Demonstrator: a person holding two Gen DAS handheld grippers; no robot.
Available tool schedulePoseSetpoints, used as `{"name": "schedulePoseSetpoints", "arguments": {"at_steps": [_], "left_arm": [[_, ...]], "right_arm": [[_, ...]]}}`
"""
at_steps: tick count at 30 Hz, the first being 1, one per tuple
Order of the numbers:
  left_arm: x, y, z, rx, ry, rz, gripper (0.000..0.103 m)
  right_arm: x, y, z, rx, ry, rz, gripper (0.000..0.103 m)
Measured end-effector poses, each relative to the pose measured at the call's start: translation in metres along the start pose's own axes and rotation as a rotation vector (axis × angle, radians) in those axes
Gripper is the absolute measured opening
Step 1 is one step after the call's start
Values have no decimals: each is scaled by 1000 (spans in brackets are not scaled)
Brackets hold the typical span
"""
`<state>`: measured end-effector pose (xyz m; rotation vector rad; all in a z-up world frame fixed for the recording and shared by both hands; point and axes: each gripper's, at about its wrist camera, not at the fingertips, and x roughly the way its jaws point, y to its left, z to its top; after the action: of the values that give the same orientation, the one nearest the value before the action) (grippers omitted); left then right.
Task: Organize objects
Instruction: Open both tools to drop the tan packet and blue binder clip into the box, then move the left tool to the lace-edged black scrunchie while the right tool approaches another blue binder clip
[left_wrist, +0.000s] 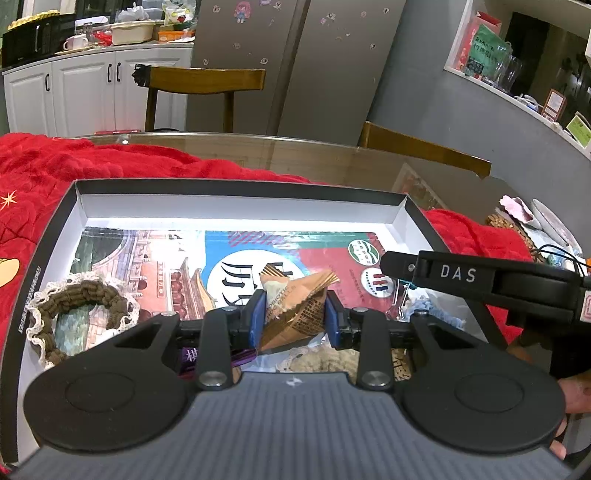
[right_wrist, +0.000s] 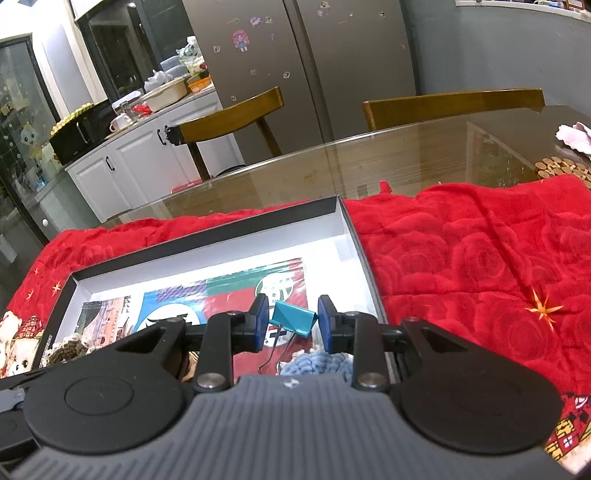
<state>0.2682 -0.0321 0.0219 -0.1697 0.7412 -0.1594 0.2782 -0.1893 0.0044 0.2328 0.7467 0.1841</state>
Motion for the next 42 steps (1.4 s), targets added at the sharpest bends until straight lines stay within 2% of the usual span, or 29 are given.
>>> {"name": "schedulePoseSetpoints", "arguments": {"at_steps": [7,9,10,11,14,17,23,28,32,35,38,42], "left_arm": [[2,1,0,-6,12,-7,38],[1,1,0,-2,12,-8,38],[1,2,1,-2,14,-8,39],[0,2,2,-3,17,-11,39],[-9,6,8,-13,2,-27,45],[-24,11,18,-31,-27,-66,64],[-75,19,39,-49,-131,-134,70],[-128,16,42,-65,-218,-199,75],[-165,0,19,-4,-257,-208,75],[-184,-11,-15,30,-259,-203,75],[-189,-21,-62,75,-249,-183,75],[-178,-24,-113,118,-231,-140,75]], "right_arm": [[0,0,2,5,12,16,34],[-1,-1,3,8,17,29,39],[-1,-1,3,14,21,42,53],[-2,-2,4,21,25,62,60],[-10,0,8,25,25,96,61],[-30,7,15,-5,-33,98,66],[-97,18,26,-48,-196,117,76],[-156,31,14,-145,-340,98,87],[-192,33,-9,-162,-418,49,87],[-209,27,-35,-154,-442,71,89],[-209,22,-59,-156,-443,69,89],[-191,10,-81,-123,-433,67,89]]}}
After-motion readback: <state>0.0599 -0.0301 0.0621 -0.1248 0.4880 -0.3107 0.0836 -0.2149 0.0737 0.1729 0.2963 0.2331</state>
